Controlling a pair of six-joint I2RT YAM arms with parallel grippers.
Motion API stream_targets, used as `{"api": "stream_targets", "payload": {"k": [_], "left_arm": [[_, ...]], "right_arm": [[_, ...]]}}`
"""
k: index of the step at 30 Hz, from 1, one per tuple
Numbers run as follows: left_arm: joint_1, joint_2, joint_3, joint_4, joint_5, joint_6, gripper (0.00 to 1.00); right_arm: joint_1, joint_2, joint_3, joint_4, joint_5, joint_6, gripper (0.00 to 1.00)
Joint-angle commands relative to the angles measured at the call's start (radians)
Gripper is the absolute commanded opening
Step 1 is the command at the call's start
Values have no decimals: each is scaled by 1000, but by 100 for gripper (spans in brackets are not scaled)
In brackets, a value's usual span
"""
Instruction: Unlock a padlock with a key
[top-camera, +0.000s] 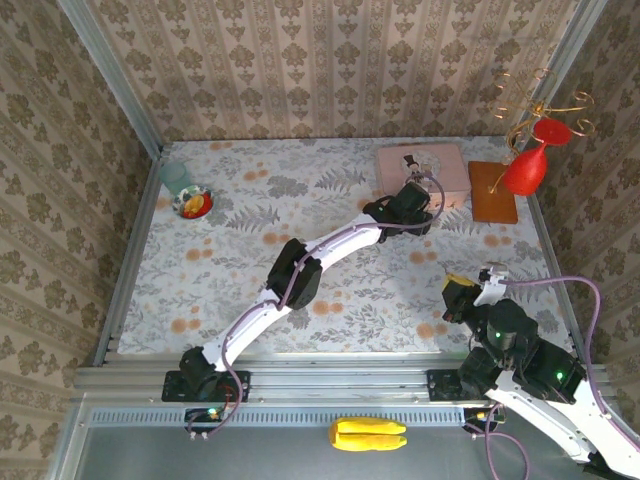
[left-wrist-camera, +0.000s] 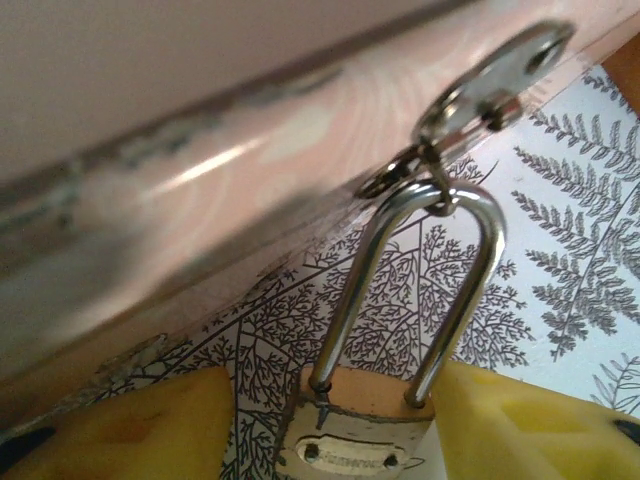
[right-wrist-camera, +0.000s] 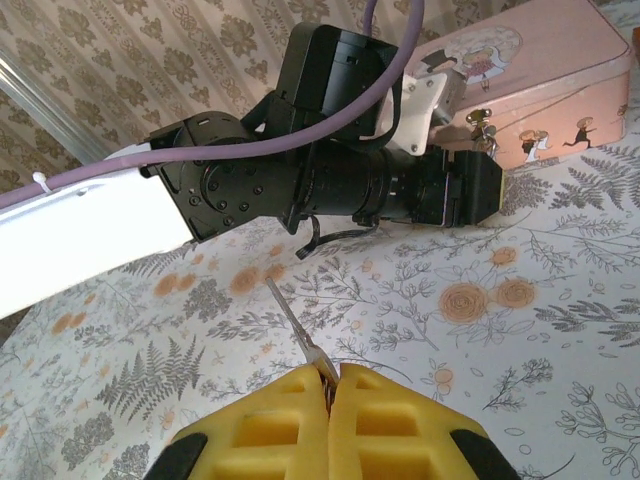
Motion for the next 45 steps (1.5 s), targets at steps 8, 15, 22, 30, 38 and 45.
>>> {"api": "stream_targets", "payload": {"k": [8,15,22,30,38,45], "left_arm": [[-9,93,63,67,-117,-25,52],[-13,98,36,157,-182,-54,34],[-7,-18,-151,216,-254,-69,11],[29,-221,-509,356,-267,-114,2],[71,-437,-890,513,-276,-122,2],[120,-630,-1226,666,-358,-122,0]], "right_arm": [[-4,-72,-16,-9,-13,18,0],[-6,-72,-66,14,-22,83,0],[-5,-72,-63,-8,-5,108,0],[-5,-61,-45,-9,-9,93,0],[-5,-4,-97,44,-76,168,0],[-4,107,-97,89,-124,200,0]]}}
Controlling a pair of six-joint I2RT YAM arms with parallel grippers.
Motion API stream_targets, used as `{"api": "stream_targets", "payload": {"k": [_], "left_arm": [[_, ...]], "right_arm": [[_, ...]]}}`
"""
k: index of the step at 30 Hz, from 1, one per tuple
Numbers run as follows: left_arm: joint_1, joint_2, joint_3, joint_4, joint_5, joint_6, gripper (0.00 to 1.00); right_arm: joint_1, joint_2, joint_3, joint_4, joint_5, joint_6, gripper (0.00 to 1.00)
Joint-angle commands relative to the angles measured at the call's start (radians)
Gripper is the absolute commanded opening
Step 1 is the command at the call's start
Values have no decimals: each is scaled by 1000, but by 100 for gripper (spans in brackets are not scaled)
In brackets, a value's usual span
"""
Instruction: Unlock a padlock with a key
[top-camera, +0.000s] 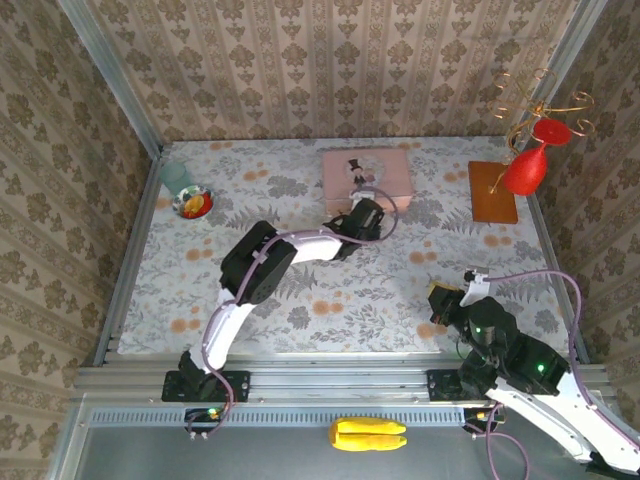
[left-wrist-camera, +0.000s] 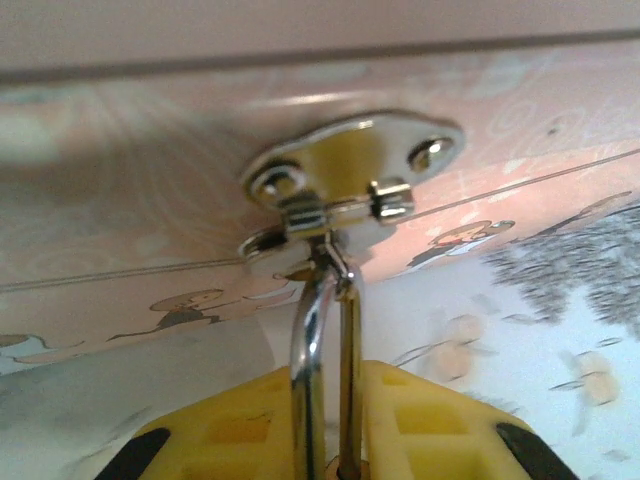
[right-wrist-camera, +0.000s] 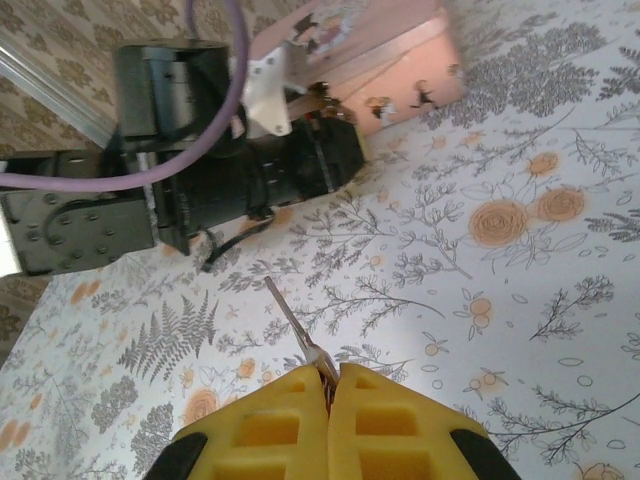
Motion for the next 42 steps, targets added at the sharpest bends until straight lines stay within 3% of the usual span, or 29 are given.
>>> {"api": "stream_targets", "payload": {"k": [1,13,20,34,38,42], "left_arm": [[41,-104,-142,63,-151,-2,0],[65,-380,-562,225,-189,39,0],[27,-510,-715,201,-225,-9,0],[-99,-473,-684,227,-165,-23,0],[-99,-474,-697,232,-126,-30,5],[-80,-491,-716,227,-90,-49,17]], "right_arm": [[-3,48,-6,60,-40,42,0],[-3,178,-12,158,-69,86,0],[-2,242,-37,232,-77,118,0],[-2,279,-6,233,-49,111,0],[-2,279,-22,251,-48,129,0],[-2,287,-25,264,-50,131,0]]}}
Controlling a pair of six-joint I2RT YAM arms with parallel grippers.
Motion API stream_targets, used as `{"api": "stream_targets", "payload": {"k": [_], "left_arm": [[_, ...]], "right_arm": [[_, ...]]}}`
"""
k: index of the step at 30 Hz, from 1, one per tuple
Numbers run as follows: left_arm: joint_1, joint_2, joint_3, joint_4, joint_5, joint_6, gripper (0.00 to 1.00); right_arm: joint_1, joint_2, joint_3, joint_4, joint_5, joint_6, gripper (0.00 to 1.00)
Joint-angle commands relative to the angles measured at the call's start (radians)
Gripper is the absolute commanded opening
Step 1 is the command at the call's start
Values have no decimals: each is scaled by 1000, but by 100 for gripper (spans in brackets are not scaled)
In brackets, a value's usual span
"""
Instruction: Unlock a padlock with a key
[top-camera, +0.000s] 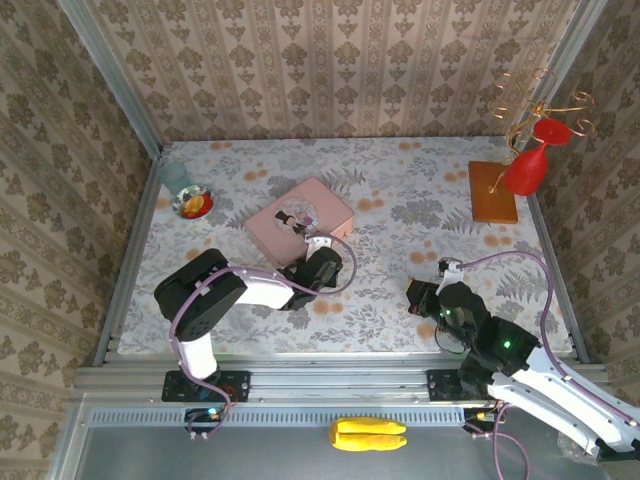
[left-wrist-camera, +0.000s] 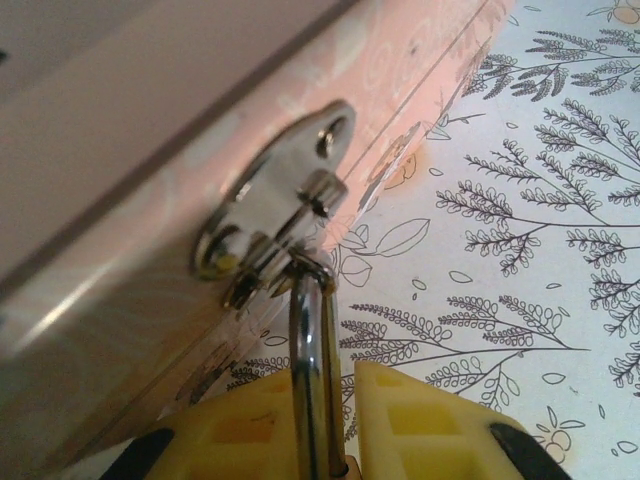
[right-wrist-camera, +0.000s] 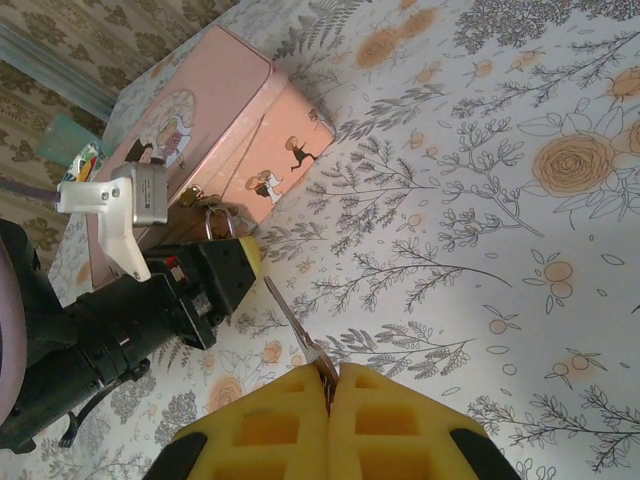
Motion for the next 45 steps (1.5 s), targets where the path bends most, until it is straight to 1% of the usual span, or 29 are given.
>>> {"api": "stream_targets", "payload": {"k": [1,4,6,8,11,17,23,30,33,39,45], "left_arm": [[14,-28,-1,63,52,-21,21],[33,-50,-35,93,89,-29,29],[47,-67,-65,144,147,-19,35],[70,-88,-102,205,213,-5,37],[100,-137,-158,241,252,-5,40],[141,-195,-205,234,332,10,43],[158,-164,-205,248,378,-25,44],[169,-101,-175,257,421,-56,43],[180,-65,-169,286,443,-76,41],[202,-5,-164,357,485,-113,31],[210,-2,-173,381,511,-130,21]], "right_arm": [[-2,11,11,34,20,24,0],[-2,30,21,40,14,18,0],[-3,41,23,49,9,15,0],[-3,53,24,60,3,15,0],[-3,70,26,74,-5,17,0],[-3,100,25,103,-15,12,0],[-3,131,30,134,-31,3,0],[-3,137,9,157,-57,12,0],[-2,140,-8,174,-66,24,0],[-2,158,-17,204,-83,35,0],[0,192,-25,235,-99,52,0]]}}
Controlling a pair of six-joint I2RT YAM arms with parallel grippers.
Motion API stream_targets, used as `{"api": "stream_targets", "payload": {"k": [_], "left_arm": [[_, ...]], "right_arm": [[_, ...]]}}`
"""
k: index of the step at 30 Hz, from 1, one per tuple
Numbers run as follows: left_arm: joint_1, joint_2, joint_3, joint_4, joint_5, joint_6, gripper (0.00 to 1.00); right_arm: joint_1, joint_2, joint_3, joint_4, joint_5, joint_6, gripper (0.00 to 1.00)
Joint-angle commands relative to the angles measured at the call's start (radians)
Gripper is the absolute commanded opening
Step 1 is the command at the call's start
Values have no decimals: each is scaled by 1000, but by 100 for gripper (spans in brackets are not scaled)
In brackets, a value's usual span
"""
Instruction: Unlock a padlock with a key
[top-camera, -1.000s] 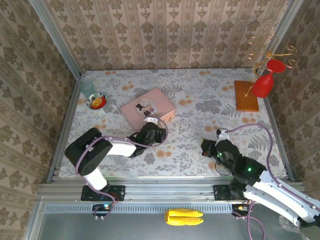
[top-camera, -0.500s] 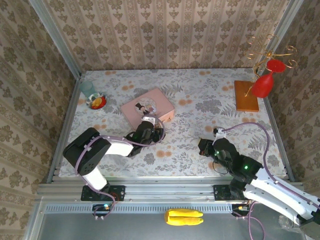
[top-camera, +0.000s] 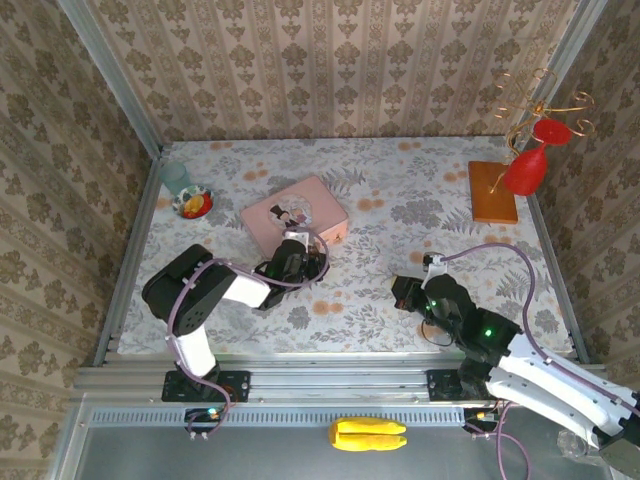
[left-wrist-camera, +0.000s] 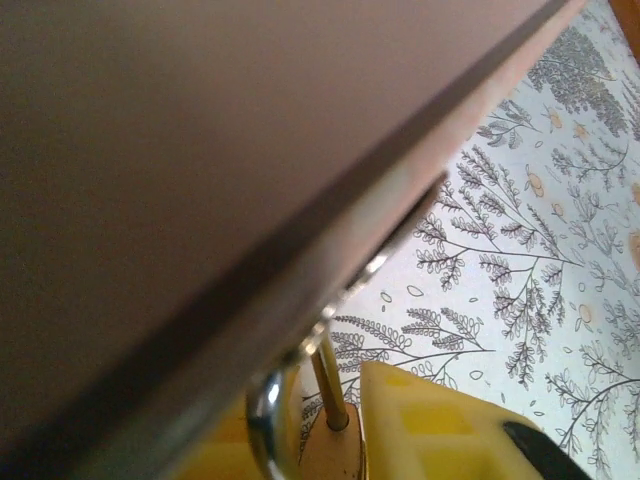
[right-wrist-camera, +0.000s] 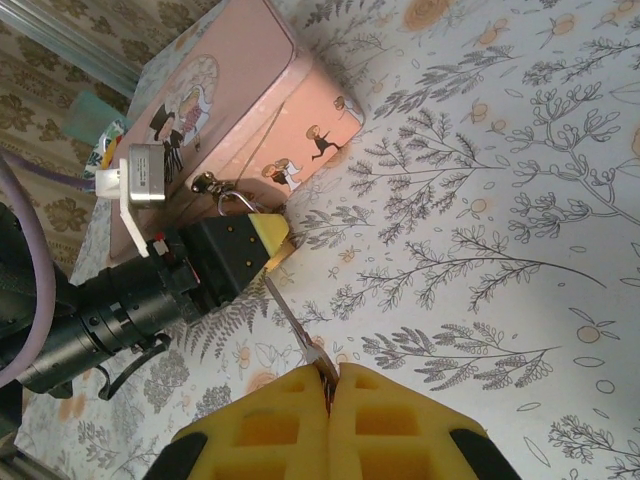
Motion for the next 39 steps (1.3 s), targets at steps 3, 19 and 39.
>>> {"api": "stream_targets", "payload": {"k": [3,19,39], "left_arm": [[10,10,-12,52,43,-39,15],[77,-19,-56,201,227,-132,1],[138,-92,-77,125,261,-131,1]], "right_arm": [[-7,48,-49,130,-60,87,0],[-185,417,-52,422,-461,215,0],[-213,750,38,598,-588,190,0]]}}
